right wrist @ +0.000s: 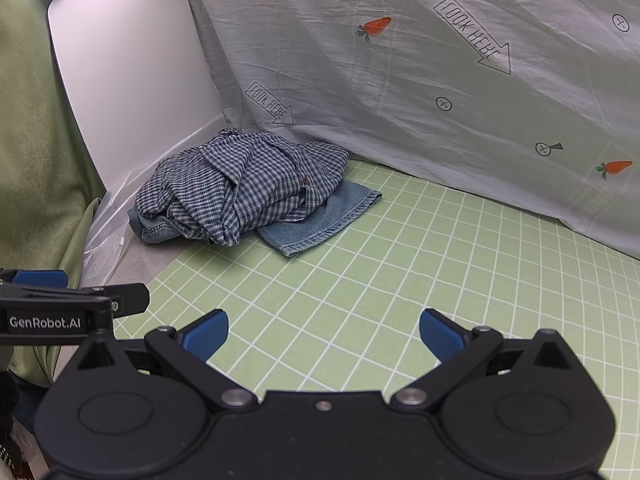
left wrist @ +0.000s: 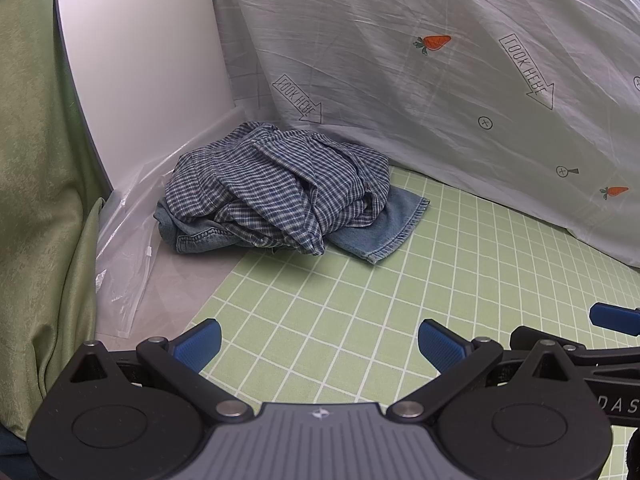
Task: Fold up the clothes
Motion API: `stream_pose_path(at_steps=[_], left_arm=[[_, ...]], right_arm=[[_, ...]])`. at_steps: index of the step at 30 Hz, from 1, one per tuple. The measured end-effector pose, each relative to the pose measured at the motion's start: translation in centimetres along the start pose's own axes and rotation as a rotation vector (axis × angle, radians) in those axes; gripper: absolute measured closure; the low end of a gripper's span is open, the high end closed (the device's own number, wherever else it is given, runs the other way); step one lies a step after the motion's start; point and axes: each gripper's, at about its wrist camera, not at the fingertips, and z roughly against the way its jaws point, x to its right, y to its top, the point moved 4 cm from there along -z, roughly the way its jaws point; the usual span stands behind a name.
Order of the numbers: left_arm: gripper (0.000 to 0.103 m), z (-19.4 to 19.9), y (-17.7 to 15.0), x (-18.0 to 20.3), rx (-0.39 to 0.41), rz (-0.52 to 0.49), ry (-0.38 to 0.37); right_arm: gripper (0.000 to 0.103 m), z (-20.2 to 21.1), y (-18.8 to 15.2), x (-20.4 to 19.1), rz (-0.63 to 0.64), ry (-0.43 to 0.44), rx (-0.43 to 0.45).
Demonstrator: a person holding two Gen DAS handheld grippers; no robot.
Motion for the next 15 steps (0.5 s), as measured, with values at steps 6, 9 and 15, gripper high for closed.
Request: stream_pose_path(at_steps=[6,9,15], left_arm=[[0.000,-0.03,0.10,0.02,-0.003,-0.001,0.000],[0.000,-0.05,0.05,0.05,-0.003,-0.001,0.000],[0.000,-0.10,0.00,0.06,-0.004,-0.002,0.000]], right_arm=[[0.000,-0.01,0.00,-0.06,0.001,0.000,-0.001],[0.000,-0.03,-0.01,-0.03,0.002,0.001,-0.003],[0.000,-0.05,0.05,0.04,0.003,0.002,-0.004]])
